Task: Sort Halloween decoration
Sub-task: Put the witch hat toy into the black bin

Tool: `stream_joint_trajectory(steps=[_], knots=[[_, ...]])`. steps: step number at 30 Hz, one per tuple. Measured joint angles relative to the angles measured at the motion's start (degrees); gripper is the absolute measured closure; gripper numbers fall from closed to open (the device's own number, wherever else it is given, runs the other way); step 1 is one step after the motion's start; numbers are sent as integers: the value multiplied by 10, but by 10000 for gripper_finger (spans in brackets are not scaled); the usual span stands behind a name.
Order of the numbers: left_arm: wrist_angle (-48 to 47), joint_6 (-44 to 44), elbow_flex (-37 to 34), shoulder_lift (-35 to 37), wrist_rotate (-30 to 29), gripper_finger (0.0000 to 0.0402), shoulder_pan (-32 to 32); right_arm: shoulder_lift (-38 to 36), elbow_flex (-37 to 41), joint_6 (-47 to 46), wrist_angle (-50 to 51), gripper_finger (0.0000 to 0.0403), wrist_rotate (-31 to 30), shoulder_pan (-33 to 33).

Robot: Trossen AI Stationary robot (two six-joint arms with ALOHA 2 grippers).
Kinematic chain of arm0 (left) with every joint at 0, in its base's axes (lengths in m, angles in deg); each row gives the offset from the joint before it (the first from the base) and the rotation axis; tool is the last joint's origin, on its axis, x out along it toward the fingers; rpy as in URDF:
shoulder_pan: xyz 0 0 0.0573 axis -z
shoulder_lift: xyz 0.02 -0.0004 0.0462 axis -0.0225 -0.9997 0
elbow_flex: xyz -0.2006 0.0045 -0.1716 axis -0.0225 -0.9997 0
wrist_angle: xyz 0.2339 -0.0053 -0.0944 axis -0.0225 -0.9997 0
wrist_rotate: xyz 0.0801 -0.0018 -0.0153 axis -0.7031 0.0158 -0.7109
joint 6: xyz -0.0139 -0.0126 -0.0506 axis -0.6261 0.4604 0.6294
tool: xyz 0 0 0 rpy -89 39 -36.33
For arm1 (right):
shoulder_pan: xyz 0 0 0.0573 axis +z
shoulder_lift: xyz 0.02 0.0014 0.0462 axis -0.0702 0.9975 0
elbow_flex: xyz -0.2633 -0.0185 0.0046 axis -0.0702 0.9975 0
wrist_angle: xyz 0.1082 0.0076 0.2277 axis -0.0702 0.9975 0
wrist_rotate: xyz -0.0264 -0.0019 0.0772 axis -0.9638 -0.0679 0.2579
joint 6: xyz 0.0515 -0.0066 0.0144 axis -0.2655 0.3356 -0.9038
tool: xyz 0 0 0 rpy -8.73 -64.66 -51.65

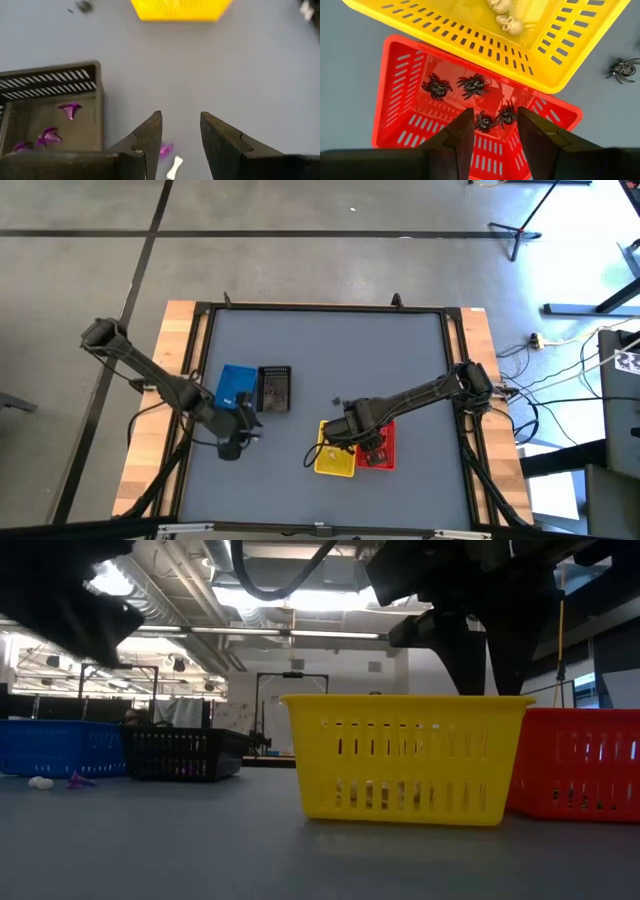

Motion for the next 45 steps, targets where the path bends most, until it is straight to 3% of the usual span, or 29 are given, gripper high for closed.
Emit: stream_joint_trajectory(steps=[8, 26, 45], knots=[[13, -17, 0, -81, 0, 276, 15, 0, 0, -1, 0, 255, 0, 0], [25, -9, 0, -183, -2, 276, 18, 0, 0, -1, -5, 255, 0, 0], [25, 39, 1, -227, -17, 278, 17, 0, 0, -1, -18, 255, 0, 0]])
